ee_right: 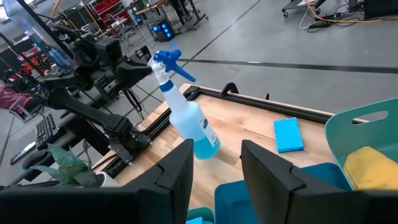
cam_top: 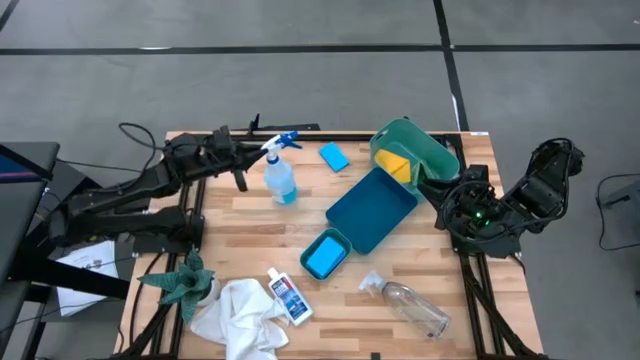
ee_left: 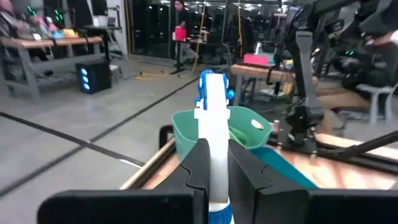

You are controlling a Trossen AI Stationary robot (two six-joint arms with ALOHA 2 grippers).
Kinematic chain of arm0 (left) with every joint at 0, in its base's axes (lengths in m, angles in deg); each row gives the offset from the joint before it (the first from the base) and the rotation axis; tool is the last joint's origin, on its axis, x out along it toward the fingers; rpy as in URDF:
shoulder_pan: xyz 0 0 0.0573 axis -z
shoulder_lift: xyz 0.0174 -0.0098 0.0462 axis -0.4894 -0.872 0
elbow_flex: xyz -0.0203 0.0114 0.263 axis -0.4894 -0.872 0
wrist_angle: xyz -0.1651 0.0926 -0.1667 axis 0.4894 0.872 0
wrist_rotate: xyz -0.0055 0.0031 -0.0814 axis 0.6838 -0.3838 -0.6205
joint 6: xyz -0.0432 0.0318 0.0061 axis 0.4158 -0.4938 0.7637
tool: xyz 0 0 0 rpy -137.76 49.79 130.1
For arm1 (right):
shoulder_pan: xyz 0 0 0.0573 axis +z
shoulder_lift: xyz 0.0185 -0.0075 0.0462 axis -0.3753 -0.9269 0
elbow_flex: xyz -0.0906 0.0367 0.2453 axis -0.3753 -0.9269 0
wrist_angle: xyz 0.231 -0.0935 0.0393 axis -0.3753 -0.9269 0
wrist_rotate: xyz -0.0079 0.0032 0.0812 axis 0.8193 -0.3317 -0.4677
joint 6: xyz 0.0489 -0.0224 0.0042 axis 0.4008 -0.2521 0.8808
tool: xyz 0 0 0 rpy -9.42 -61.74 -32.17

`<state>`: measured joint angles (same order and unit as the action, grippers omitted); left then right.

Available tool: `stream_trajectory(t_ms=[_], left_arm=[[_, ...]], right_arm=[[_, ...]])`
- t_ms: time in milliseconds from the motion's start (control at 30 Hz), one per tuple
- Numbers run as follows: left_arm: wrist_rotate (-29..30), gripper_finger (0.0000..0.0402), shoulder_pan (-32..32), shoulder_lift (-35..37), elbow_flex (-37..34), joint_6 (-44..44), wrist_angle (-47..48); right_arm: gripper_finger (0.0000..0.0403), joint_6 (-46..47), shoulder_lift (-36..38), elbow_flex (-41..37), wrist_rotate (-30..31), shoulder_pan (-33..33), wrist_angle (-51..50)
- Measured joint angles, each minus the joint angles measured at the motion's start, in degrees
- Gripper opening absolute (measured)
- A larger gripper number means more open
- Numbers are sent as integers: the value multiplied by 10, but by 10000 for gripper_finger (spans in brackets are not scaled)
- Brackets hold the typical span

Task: Pick & Place Kitchen Items
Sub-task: Put the blue spray bottle into the blue bin

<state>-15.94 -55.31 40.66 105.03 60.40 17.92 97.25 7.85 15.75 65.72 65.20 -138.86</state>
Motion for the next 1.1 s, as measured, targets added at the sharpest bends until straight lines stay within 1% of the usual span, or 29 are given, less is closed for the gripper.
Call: stream_trajectory(t_ms=[133, 333, 633, 1100], left_arm=[[58, 20, 34, -12, 23, -37, -5], [120, 20, 75, -37, 30, -64, 0], [119, 20, 90, -77, 30, -39, 0], [139, 20, 90, -79, 30, -30, 14]], right_arm=[[127, 0, -6, 0, 0, 0, 0], [127, 0, -13, 0, 0, -1, 4], [127, 2, -15, 0, 0, -1, 7], [127, 2, -23, 0, 0, -1, 5]])
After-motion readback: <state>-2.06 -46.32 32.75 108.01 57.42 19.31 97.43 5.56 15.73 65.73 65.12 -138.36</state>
